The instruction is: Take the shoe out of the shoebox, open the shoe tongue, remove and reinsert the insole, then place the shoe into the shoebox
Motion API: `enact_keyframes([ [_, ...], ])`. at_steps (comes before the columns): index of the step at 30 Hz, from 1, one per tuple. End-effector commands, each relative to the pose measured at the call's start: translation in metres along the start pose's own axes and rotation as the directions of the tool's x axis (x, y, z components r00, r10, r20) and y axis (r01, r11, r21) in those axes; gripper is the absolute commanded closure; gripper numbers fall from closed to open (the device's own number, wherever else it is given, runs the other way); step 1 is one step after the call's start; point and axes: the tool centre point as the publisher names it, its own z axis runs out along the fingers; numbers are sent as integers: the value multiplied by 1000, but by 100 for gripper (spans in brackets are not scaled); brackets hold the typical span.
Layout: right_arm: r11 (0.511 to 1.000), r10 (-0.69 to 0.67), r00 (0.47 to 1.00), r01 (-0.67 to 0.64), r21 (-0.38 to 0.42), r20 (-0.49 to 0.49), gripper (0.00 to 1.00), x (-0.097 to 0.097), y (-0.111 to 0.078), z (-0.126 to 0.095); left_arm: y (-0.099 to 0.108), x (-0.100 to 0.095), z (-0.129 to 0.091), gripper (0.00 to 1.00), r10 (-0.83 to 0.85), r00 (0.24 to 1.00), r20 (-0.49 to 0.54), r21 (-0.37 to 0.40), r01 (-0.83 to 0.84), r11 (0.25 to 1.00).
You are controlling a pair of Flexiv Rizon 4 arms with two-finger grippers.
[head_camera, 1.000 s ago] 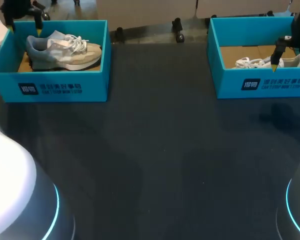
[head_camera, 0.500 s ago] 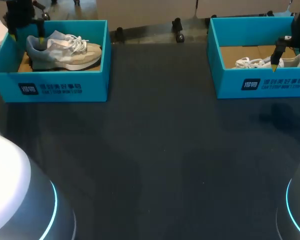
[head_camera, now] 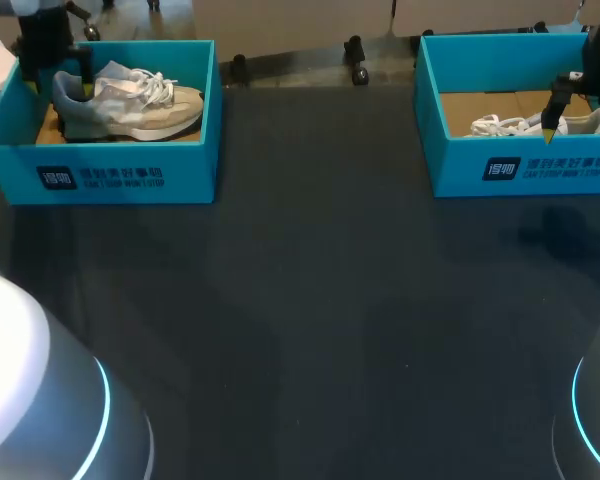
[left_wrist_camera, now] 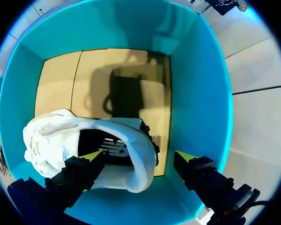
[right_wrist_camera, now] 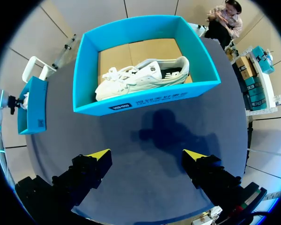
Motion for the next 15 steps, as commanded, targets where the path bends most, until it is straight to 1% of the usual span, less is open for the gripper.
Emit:
enact_keyframes([
  [1, 1000, 0, 1000, 0, -1, -1, 0, 0, 0, 0, 6, -1, 9, 4, -6, 1000, 0, 4, 6, 1000],
  [5, 1000, 0, 1000, 0, -1, -1, 0, 0, 0, 0, 9, -1, 13, 8, -16, 1000, 0, 12, 16, 1000],
  [6, 1000, 0, 1000, 0, -1, -1, 0, 0, 0, 0, 10, -1, 15, 13, -19, 1000, 0, 16, 19, 1000],
  [7, 1000, 0, 1000, 0, -1, -1, 0, 0, 0, 0, 11, -2, 17, 14, -18, 1000, 4, 27, 18, 999],
  [14, 1000, 0, 1000, 0, -1, -1, 0, 0, 0, 0, 11, -4, 22, 16, -23, 1000, 13, 43, 23, 999],
  [15, 1000, 0, 1000, 0, -1, -1, 0, 0, 0, 0, 11, -4, 23, 16, -26, 1000, 13, 41, 25, 999],
])
